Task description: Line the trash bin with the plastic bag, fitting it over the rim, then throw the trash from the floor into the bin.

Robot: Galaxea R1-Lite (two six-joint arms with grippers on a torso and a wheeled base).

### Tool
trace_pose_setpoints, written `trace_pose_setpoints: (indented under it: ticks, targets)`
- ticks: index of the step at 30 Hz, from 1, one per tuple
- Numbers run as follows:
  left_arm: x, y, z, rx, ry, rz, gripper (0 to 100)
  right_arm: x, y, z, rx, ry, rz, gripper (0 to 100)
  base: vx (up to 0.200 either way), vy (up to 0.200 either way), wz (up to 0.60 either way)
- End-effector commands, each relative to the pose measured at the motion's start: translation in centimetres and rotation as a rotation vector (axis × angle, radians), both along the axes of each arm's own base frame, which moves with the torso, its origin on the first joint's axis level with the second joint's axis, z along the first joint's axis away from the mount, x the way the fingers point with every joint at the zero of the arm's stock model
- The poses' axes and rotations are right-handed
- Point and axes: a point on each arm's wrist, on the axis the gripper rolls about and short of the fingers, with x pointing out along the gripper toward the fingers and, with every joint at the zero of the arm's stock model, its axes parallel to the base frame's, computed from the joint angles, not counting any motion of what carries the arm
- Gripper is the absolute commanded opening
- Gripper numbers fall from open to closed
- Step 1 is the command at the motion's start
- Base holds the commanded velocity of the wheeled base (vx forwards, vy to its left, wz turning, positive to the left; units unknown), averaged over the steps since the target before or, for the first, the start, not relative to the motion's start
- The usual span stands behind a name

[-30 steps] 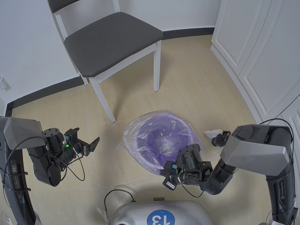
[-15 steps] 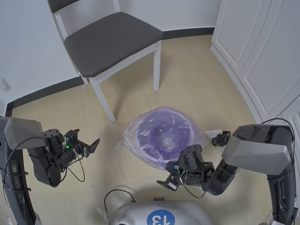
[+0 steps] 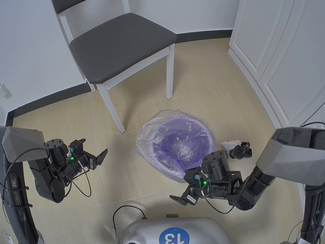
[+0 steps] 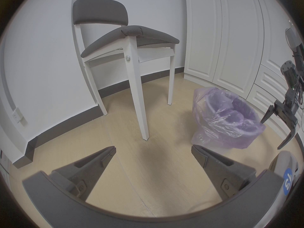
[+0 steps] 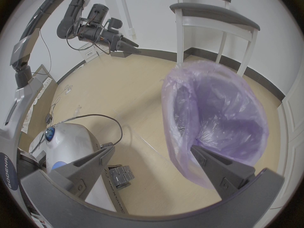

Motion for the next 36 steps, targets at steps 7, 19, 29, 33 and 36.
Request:
trace_pose_setpoints:
  ticks: [7, 19, 29, 33, 36]
  targets:
    - [-0.1, 0.0, 0.3, -0.002, -0.019, -0.001, 100, -1.1, -0.8, 2.6, 0.028, -0.035, 0.003, 100, 0.0, 0.0, 0.0]
    - [-1.4, -0.2, 1.5, -0.015, -0.027, -0.06, 100, -2.0, -2.8, 7.9, 0.097, -0.108, -0.034, 100, 0.0, 0.0, 0.0]
    - [-1.6, -0.3, 2.2, -0.031, -0.042, -0.06, 100, -3.0, -6.3, 12.3, 0.178, -0.213, -0.089, 100, 0.0, 0.0, 0.0]
    - [-1.8, -0.4, 2.5, -0.031, -0.046, -0.065, 100, -3.9, -7.9, 13.3, 0.223, -0.224, -0.048, 100, 0.0, 0.0, 0.0]
    - [-2.0, -0.5, 2.8, -0.031, -0.054, -0.07, 100, -3.6, -9.4, 14.4, 0.235, -0.268, -0.102, 100, 0.0, 0.0, 0.0]
